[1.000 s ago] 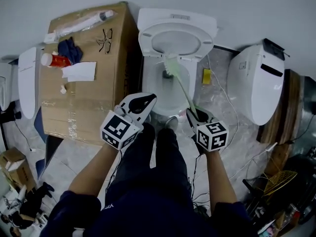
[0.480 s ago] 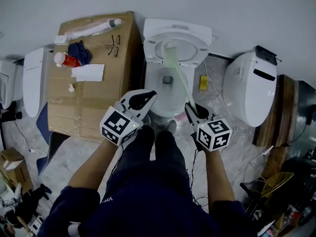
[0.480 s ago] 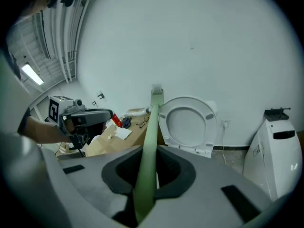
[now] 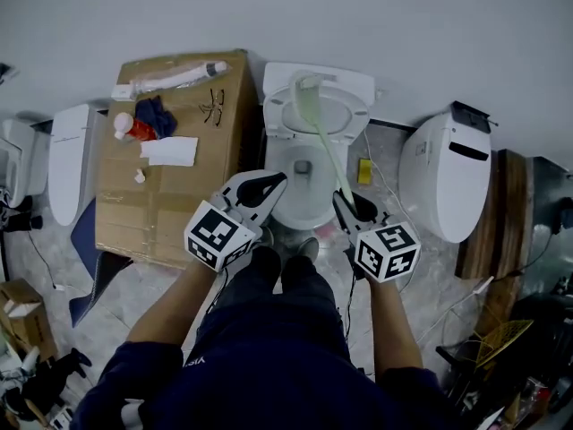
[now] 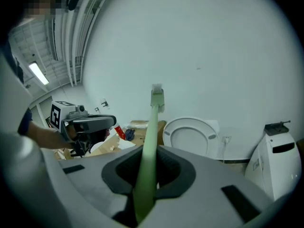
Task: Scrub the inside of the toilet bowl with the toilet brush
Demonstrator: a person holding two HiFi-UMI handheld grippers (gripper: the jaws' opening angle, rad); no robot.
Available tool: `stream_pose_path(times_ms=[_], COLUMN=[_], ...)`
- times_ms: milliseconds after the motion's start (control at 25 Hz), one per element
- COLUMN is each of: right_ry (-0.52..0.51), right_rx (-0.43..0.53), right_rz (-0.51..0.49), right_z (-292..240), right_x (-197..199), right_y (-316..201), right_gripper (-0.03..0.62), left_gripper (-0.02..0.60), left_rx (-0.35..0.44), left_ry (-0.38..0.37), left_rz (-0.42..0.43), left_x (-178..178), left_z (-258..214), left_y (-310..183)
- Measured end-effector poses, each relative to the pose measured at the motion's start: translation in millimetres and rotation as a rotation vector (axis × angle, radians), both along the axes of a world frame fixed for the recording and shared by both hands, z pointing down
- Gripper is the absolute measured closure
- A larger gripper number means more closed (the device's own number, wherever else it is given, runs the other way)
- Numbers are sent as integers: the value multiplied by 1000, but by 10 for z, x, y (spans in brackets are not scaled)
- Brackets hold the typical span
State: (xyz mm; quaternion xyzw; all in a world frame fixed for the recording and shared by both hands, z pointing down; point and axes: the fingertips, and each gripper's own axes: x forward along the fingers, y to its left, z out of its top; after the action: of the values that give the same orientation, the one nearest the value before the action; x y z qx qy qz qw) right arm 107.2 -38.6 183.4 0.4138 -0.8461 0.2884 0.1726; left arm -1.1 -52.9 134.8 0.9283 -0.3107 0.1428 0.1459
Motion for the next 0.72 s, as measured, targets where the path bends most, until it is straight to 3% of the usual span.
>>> stream_pose_path(times_ms=[720], right_ry=[-22], right_rx=[122], right_rz=[28], right_z=[-683], right_x=[-162], right_y=[-7], right_gripper=[540], left_gripper=[546], left_rx=[88], left_ry=[39], left_rz=[48], left_x=[-67], left_z=[-539], left_y=[32])
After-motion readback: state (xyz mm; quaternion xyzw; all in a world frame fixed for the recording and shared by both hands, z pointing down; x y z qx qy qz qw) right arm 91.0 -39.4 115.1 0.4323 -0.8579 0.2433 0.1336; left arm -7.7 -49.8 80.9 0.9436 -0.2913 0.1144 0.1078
